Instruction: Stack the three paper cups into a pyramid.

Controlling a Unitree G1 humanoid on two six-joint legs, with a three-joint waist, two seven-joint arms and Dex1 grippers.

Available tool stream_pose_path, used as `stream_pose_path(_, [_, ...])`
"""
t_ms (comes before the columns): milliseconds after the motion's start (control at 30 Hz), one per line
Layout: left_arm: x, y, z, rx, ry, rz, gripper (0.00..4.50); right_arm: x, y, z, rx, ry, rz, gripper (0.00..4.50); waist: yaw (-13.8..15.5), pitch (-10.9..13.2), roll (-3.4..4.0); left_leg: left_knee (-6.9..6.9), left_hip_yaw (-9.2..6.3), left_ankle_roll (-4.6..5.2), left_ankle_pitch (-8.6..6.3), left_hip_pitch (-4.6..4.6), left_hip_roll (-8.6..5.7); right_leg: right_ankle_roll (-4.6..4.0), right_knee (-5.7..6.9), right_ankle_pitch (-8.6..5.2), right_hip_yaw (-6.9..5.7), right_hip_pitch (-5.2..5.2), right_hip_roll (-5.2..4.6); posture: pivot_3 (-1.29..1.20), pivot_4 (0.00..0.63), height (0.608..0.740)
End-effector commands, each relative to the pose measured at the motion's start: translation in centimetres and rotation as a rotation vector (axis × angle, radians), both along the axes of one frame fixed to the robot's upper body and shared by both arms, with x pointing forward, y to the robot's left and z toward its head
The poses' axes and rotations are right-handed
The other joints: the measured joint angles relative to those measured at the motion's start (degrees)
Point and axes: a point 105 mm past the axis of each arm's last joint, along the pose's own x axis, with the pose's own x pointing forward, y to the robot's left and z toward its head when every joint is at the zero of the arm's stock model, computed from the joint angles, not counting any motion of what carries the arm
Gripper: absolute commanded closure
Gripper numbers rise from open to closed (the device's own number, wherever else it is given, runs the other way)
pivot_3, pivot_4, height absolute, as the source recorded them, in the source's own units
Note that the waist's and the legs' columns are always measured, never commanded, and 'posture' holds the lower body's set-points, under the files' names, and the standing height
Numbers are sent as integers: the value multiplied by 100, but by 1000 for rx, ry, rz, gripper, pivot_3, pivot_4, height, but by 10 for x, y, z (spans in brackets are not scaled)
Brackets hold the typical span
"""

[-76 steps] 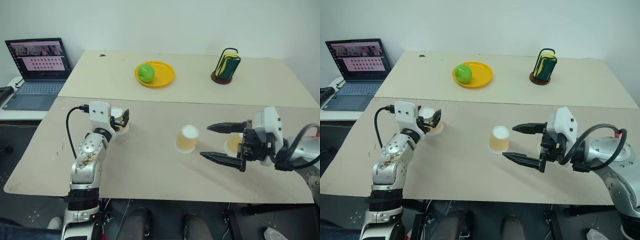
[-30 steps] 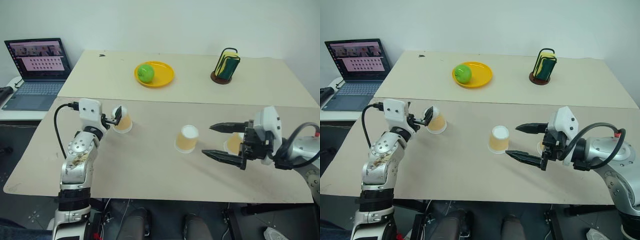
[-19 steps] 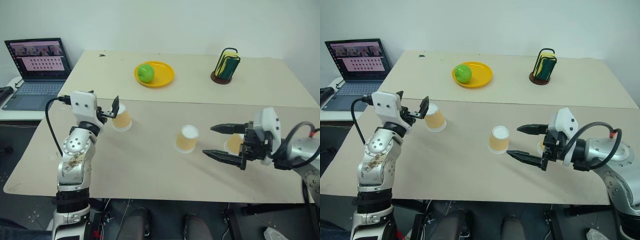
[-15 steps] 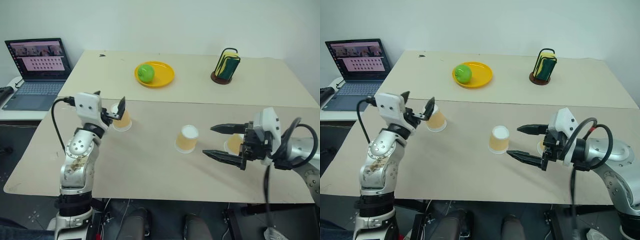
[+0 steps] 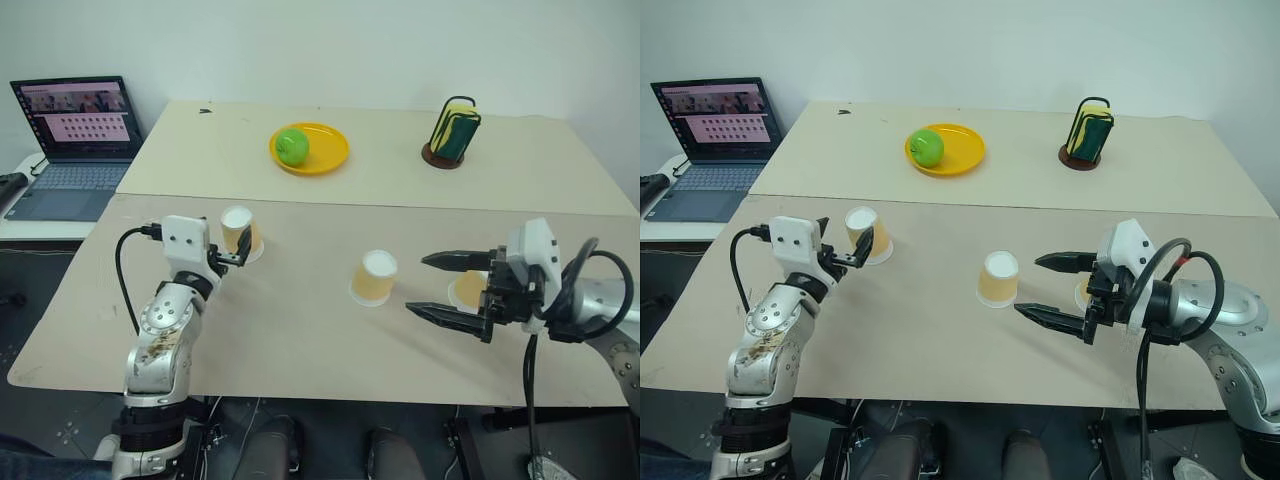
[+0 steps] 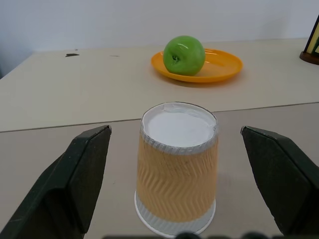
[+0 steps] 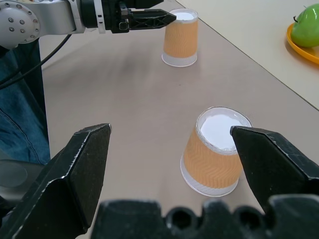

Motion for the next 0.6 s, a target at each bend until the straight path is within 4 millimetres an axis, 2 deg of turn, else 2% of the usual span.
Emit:
stream_pose_path(33, [0,2,8,13,-27,7,38,-2,2,13,7,-67,10,0,-1,0,0,0,0,0,0,0,0,0,0,0,0,0,0,0,150,726])
stream_pose_path(167, [11,0,3,25,-2,-11,38,-2,3,14,12,-71,12,0,6,0,0,0,0,-1,0,0,0,0,2,0,-1,0,0,0,150,726])
stream_pose_path(600, [37,-17,14,32,-23,-84,38,-4,1,15,12,-79,-4,0,1,0,0,0,0,3,3,-1,-1,1,2,0,-3,0,1,0,150,726])
